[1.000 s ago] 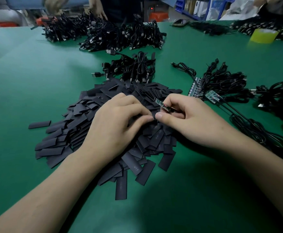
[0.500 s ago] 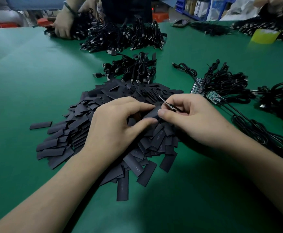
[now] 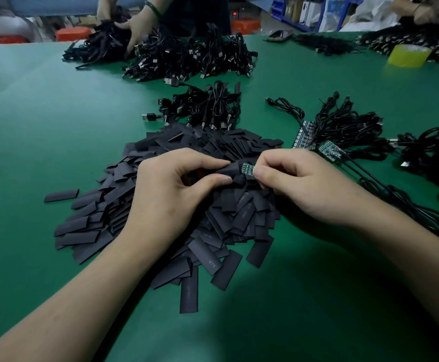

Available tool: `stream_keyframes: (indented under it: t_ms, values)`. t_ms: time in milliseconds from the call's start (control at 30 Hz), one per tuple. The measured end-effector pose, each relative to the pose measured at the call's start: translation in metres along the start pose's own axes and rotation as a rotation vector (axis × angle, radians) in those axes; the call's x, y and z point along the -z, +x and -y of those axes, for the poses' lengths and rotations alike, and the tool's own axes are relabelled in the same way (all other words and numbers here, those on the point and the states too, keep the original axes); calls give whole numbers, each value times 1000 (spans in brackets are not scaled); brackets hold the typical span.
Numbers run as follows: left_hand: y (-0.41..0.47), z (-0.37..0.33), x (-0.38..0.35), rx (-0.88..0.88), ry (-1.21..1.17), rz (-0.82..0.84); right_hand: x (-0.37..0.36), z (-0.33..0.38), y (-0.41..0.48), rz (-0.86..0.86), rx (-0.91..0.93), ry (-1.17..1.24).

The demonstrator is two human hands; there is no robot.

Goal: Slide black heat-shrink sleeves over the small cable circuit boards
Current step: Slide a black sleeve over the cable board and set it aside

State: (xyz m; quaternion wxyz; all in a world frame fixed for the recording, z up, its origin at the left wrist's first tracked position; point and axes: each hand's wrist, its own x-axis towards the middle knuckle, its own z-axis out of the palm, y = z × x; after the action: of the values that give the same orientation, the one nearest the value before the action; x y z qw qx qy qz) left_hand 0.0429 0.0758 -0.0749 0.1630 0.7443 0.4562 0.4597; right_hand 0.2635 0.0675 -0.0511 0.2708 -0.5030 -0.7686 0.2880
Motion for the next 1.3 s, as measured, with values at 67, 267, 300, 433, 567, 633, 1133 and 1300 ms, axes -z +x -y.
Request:
stream_keyframes:
  t_ms: [67,267,300,433,567,633,1133,1300]
  values:
    - [0,-1,0,-6,3,0,0,1,0,-2,3,2]
    - [-1,-2,1,-24,15,12,-2,2,0,-8,-5,-30]
    - [-1,-1,0,-30,24,14,-2,1,-1,-9,-7,-44]
    - [-1,1,1,-90,97,54,-2,0,-1,-26,-1,-130]
    - [0,4,3,-150,150,112,-3,0,-2,-17,-16,-177]
    - [0,5,3,-163,151,128,-2,-1,-2,-17,-29,-149]
    - [1,2,3,-123,59,102,1,0,-3,19,-26,-43]
    - [1,2,2,-137,33,169,1,-1,-4,50,-45,-45]
